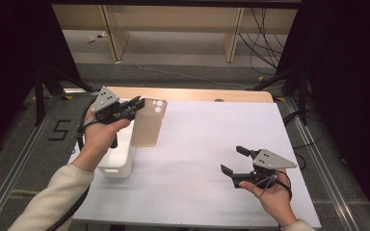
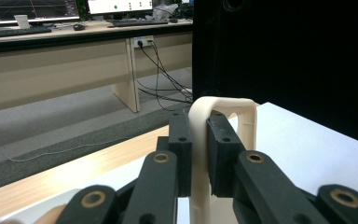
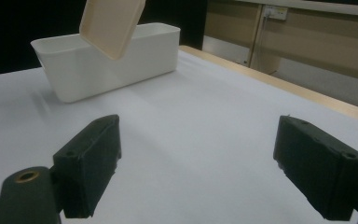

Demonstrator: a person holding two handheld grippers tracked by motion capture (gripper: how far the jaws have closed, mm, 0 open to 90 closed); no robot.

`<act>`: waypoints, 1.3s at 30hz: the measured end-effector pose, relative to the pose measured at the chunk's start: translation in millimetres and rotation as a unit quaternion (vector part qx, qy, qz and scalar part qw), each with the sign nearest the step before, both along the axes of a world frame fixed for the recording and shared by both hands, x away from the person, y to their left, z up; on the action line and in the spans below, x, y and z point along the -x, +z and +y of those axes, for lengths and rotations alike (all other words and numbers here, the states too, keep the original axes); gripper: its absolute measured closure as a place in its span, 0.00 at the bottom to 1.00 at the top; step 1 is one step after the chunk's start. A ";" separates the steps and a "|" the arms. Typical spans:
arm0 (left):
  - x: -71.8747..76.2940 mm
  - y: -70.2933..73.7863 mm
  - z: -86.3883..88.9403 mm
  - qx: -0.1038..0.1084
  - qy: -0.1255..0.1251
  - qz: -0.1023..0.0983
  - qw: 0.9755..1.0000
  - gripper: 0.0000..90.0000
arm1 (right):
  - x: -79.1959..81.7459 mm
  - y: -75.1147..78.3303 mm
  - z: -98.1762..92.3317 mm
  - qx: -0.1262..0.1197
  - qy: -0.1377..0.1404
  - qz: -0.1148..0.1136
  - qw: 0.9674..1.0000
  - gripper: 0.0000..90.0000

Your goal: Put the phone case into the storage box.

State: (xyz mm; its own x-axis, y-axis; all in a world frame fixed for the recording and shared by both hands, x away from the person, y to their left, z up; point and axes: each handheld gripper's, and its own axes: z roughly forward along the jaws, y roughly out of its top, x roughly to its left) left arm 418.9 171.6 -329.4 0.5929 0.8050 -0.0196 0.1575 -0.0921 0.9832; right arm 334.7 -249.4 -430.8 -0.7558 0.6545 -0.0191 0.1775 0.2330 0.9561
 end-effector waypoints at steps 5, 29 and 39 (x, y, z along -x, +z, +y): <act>-1.1 2.7 1.6 0.000 0.002 -0.003 1.000 0.91 | 0.0 -0.8 0.7 0.007 -0.006 -0.005 1.000 0.17; -4.1 8.7 12.1 0.000 0.011 -0.008 1.000 0.91 | 0.0 -0.5 0.0 0.008 -0.009 -0.006 1.000 0.18; -5.0 9.4 16.4 0.001 0.012 -0.010 1.000 0.91 | 1.4 -0.3 0.4 0.004 -0.010 0.007 1.000 0.18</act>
State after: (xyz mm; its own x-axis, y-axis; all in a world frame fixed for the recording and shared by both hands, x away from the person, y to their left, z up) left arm 423.9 188.0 -320.0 0.5739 0.8189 -0.0085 0.1394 -0.0874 0.9864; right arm 333.4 -248.9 -431.0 -0.7432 0.6689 -0.0140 0.1949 0.2364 0.9519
